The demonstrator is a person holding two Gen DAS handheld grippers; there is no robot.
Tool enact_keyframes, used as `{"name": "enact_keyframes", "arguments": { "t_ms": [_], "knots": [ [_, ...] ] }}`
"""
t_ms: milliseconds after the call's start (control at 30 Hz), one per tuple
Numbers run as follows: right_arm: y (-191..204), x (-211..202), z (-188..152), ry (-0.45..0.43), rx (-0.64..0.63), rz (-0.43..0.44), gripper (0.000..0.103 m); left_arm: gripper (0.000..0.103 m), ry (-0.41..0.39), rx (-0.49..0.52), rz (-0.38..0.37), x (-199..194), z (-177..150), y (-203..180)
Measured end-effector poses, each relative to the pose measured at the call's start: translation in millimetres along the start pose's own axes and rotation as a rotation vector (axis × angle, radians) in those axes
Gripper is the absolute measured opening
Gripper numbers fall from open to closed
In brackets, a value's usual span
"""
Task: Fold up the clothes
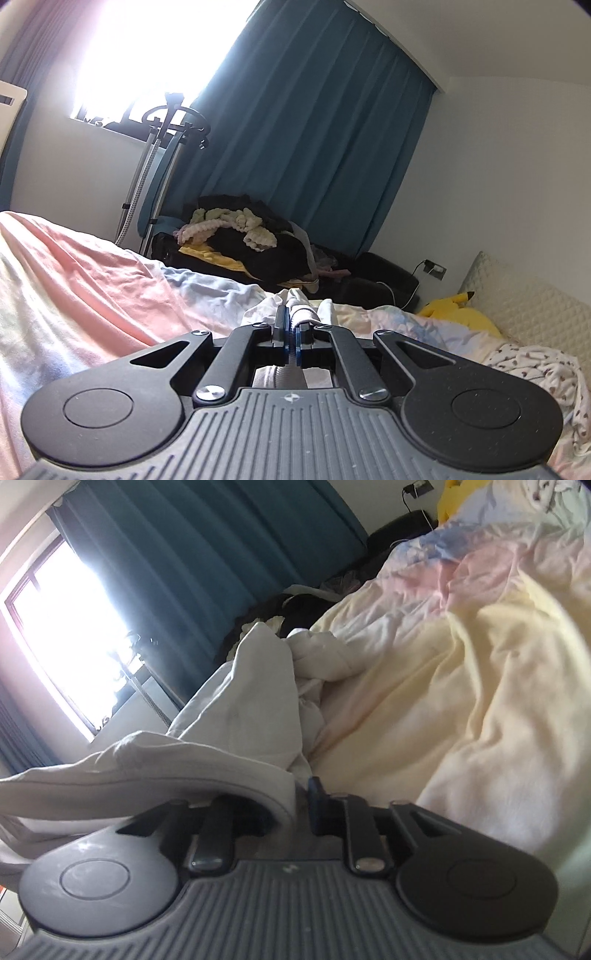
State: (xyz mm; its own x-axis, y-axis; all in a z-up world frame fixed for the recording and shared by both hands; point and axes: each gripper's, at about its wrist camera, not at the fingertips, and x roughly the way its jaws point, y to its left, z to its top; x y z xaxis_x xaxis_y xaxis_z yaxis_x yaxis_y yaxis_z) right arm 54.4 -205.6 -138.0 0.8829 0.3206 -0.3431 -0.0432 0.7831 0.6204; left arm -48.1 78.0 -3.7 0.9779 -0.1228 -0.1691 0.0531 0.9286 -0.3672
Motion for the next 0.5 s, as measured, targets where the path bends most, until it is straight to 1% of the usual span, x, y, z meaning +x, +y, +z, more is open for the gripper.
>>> {"name": "enact_keyframes", "arguments": {
  "t_ms": [67,233,300,400,500],
  "knots": [
    [3.9,-5.8,2.1,-0.035,-0.021,0.019,0.007,0.004,-0.007,-0.002,0.007,-1.7,0.3,0.2],
    [18.3,-35.2,14.1,-0.153,-0.069,0.086,0.005,0.004,-0.037,-0.034,0.015,-11.5,4.8,5.1],
    [24.3,-52.1,21.9,-0.200,-0.084,0.121,0.005,0.004,-0.055,-0.038,0.006,-20.2,9.7,4.4],
    [37.4,-83.0,37.5,-0.270,-0.125,0.165,0.005,0.004,-0.086,-0.035,-0.028,-35.0,22.4,0.3],
    [51.7,-117.2,59.6,-0.350,-0.165,0.215,0.005,0.004,-0.132,-0.034,-0.084,-51.0,41.0,-7.0]
  ]
}}
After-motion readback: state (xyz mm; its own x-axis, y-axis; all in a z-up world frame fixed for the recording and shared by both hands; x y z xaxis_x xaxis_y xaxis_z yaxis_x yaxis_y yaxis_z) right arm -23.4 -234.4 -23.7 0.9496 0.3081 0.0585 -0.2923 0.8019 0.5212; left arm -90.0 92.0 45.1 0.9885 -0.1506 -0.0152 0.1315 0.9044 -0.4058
